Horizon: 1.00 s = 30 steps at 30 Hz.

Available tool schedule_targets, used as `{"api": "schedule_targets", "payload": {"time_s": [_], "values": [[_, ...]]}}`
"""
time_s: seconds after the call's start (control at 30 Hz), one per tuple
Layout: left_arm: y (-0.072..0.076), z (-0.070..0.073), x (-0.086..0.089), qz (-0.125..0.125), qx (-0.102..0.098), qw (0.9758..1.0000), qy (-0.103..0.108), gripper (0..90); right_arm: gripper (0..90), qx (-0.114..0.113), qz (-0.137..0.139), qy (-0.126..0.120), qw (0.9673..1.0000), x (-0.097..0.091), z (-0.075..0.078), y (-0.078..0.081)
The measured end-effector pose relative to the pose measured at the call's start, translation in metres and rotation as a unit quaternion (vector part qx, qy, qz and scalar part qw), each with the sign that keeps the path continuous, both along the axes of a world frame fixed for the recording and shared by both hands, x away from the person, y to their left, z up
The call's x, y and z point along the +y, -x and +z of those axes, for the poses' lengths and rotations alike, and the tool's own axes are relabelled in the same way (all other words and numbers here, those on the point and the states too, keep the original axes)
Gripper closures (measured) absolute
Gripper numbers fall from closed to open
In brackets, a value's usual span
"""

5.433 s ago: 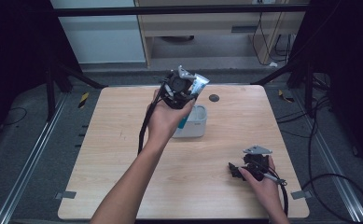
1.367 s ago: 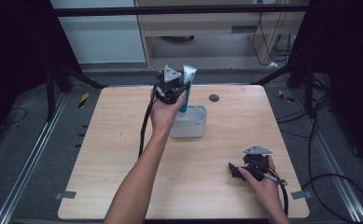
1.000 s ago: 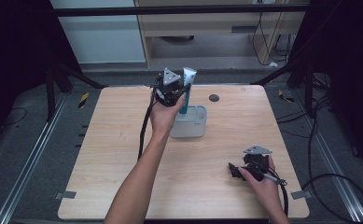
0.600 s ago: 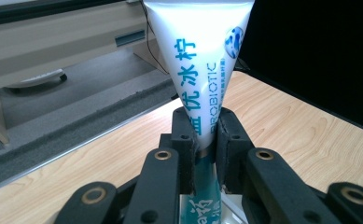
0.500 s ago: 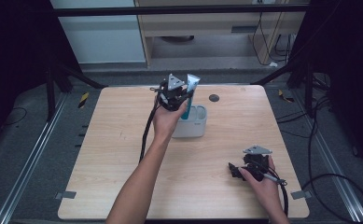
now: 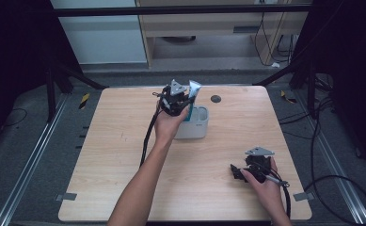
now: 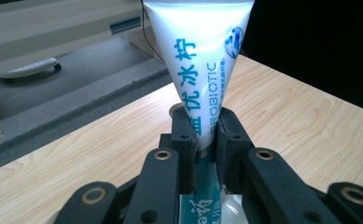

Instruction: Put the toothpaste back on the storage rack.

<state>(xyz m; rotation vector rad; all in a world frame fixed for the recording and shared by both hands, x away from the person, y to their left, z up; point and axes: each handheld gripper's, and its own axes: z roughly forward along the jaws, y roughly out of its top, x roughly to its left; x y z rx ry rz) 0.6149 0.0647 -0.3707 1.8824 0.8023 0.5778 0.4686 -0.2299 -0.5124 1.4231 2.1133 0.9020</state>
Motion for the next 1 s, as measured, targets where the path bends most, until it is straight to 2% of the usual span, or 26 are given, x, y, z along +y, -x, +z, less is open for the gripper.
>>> {"api": "schedule_targets", "payload": {"time_s": [0.1, 0.17, 0.37, 1.0], "values": [[0.001, -0.003, -0.001, 0.000, 0.002, 1.0000, -0.006, 79.1, 0.3, 0.000, 0.000, 0.000, 1.0000, 0.000, 0.000, 0.000], [0.001, -0.007, 0.001, -0.001, 0.007, 1.0000, 0.003, 79.0, 0.3, 0.000, 0.000, 0.000, 1.0000, 0.000, 0.000, 0.000], [0.003, -0.015, 0.002, -0.003, 0.009, 0.9999, -0.003, 79.0, 0.3, -0.001, 0.000, 0.001, 1.0000, 0.000, 0.000, 0.000], [0.003, -0.024, 0.004, -0.002, 0.015, 0.9999, -0.004, 79.0, 0.3, 0.001, 0.000, 0.000, 1.0000, 0.000, 0.000, 0.000]]}}
